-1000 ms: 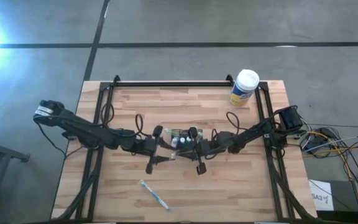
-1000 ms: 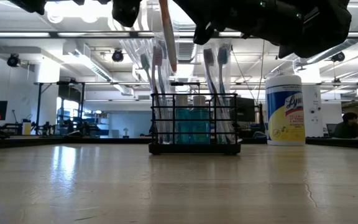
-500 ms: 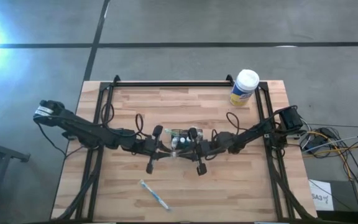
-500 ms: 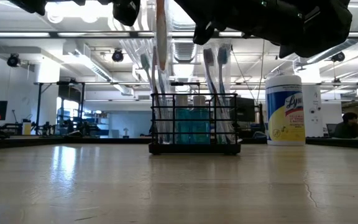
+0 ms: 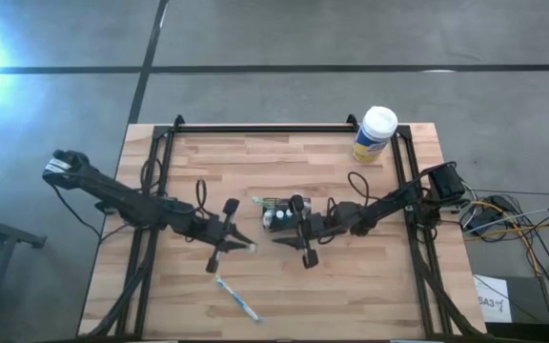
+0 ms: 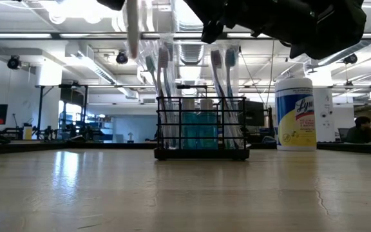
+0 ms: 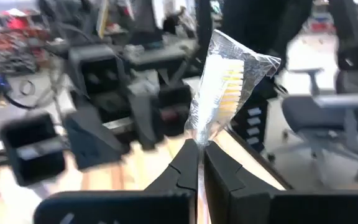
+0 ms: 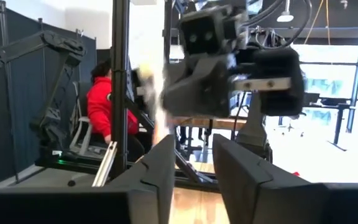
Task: Pick & Place toothbrushing station
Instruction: Put the orange toothbrush into the black organizer
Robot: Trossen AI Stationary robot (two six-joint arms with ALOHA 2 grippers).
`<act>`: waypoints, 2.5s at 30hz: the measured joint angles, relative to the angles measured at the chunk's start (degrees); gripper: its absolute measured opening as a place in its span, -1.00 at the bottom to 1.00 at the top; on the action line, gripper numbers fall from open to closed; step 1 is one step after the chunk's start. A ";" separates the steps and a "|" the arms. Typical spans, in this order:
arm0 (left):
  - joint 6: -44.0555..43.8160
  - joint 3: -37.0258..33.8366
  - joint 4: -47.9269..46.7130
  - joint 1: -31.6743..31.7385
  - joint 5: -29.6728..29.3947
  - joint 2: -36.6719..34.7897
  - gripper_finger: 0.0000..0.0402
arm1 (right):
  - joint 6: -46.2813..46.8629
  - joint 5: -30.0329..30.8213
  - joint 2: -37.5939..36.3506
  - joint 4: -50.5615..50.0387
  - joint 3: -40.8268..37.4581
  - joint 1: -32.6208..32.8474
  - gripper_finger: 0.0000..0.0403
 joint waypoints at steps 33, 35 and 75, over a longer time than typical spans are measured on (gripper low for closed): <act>11.89 -6.56 10.09 10.27 -10.62 3.01 -0.96 | -9.46 15.91 -17.96 -25.32 -8.65 7.87 -0.96; 11.84 -7.24 10.82 10.40 -10.60 3.01 -0.96 | -9.46 15.89 -17.96 -25.30 -8.55 7.87 -0.96; 4.55 -12.59 31.12 13.75 -9.61 22.98 -0.96 | -8.76 15.93 -17.90 -24.41 -8.71 7.34 -0.96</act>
